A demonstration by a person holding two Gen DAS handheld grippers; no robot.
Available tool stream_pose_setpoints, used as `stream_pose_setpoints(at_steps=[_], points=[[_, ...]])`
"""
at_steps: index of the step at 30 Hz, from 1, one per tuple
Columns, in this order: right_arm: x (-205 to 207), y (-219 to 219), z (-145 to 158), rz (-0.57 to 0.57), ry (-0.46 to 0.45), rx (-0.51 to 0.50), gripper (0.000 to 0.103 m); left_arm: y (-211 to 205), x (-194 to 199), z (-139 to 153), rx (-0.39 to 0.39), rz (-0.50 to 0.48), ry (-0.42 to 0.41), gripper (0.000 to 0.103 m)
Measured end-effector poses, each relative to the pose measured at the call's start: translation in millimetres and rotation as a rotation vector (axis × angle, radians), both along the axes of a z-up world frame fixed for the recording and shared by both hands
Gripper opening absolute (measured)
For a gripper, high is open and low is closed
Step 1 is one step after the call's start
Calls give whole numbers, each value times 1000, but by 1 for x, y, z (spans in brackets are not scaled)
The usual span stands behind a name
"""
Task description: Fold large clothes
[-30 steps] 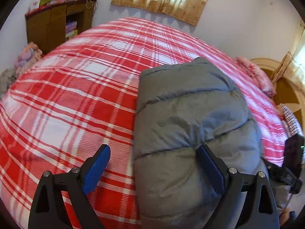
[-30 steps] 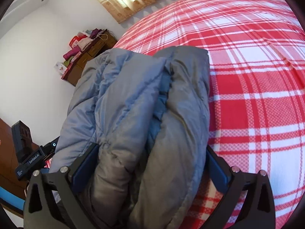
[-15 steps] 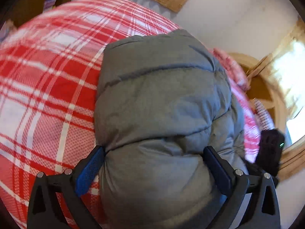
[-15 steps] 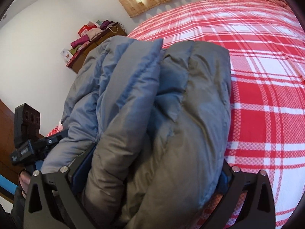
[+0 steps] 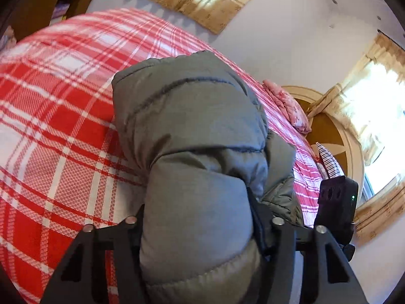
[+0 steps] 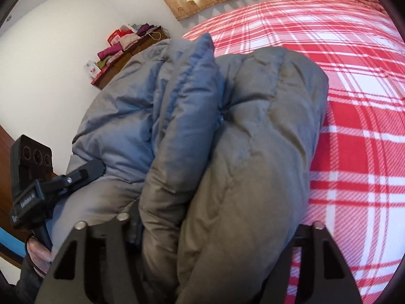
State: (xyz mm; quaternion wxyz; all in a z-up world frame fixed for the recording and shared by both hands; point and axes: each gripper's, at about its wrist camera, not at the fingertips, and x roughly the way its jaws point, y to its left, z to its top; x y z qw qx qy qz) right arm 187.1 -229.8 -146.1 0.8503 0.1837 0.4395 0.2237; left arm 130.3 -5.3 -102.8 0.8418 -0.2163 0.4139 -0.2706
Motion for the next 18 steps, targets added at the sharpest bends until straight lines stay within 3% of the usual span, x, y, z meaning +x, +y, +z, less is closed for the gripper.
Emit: stream_pose_setpoints(at_steps=[9, 18], points=[[-19, 36, 27, 82, -57, 34, 38, 25, -25, 43, 40, 25, -124, 51], [-8, 165, 69, 296, -175, 33, 34, 132, -60, 93, 187, 258, -254, 51]])
